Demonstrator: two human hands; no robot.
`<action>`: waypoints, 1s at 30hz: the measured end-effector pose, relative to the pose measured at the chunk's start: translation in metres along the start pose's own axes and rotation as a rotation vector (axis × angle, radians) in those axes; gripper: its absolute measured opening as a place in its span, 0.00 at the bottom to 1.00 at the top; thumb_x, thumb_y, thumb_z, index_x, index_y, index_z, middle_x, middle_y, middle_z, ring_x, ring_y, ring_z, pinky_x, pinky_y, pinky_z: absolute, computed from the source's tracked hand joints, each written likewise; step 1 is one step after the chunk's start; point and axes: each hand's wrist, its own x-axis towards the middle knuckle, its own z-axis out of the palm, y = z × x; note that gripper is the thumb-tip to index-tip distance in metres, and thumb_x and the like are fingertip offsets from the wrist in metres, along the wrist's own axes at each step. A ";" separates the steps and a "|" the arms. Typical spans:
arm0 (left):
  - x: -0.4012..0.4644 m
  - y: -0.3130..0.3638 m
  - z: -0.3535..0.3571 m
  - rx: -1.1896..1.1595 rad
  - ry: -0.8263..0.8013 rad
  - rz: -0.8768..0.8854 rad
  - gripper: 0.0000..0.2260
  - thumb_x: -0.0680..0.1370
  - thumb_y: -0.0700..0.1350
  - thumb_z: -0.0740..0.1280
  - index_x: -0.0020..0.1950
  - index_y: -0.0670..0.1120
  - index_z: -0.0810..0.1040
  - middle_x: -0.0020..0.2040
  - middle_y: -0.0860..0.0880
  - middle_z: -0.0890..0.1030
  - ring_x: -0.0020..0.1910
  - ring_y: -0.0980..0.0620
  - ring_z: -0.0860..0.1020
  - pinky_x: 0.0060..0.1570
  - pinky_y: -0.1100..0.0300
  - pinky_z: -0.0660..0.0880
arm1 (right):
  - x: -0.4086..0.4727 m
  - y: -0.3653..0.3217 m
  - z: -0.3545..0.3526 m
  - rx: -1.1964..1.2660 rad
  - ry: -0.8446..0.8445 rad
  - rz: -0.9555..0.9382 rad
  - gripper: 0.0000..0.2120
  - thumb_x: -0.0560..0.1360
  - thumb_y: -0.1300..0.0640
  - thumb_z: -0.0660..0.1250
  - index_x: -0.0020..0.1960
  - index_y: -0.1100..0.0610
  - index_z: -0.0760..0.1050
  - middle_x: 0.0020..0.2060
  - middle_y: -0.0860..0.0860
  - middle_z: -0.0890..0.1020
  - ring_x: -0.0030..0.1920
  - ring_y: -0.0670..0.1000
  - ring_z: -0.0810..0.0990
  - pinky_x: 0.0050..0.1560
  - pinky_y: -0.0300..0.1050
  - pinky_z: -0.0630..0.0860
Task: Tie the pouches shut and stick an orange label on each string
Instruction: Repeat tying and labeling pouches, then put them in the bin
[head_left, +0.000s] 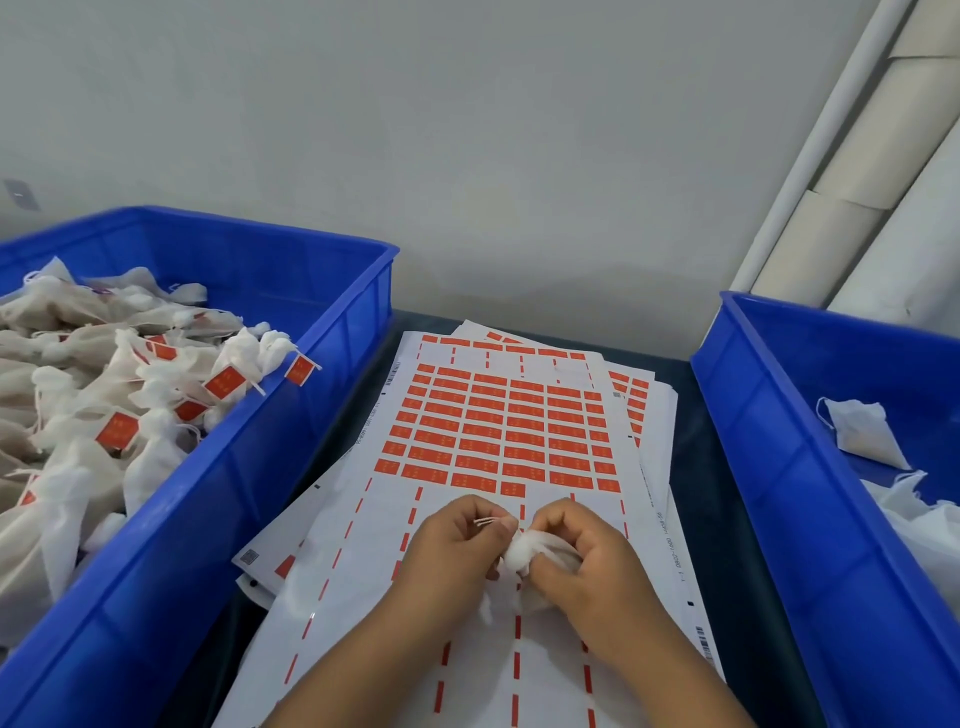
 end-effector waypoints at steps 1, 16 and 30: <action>0.001 0.000 -0.001 -0.018 0.003 -0.016 0.06 0.78 0.46 0.65 0.41 0.51 0.79 0.35 0.53 0.80 0.33 0.57 0.76 0.33 0.70 0.74 | 0.000 0.000 0.001 0.010 0.018 -0.013 0.11 0.72 0.59 0.69 0.41 0.42 0.74 0.42 0.36 0.77 0.45 0.38 0.75 0.39 0.29 0.75; 0.002 0.001 -0.002 -0.126 0.053 -0.113 0.07 0.76 0.45 0.67 0.38 0.48 0.81 0.27 0.50 0.77 0.25 0.56 0.73 0.27 0.68 0.71 | -0.002 -0.005 0.007 -0.071 0.114 -0.011 0.12 0.74 0.54 0.70 0.42 0.37 0.72 0.41 0.33 0.77 0.45 0.35 0.76 0.40 0.20 0.69; -0.002 0.002 -0.003 -0.296 -0.102 -0.042 0.10 0.73 0.36 0.69 0.49 0.50 0.78 0.37 0.49 0.80 0.38 0.50 0.79 0.41 0.62 0.77 | 0.004 -0.002 0.003 -0.036 0.149 0.056 0.08 0.74 0.56 0.66 0.38 0.45 0.74 0.34 0.42 0.77 0.41 0.31 0.75 0.35 0.23 0.71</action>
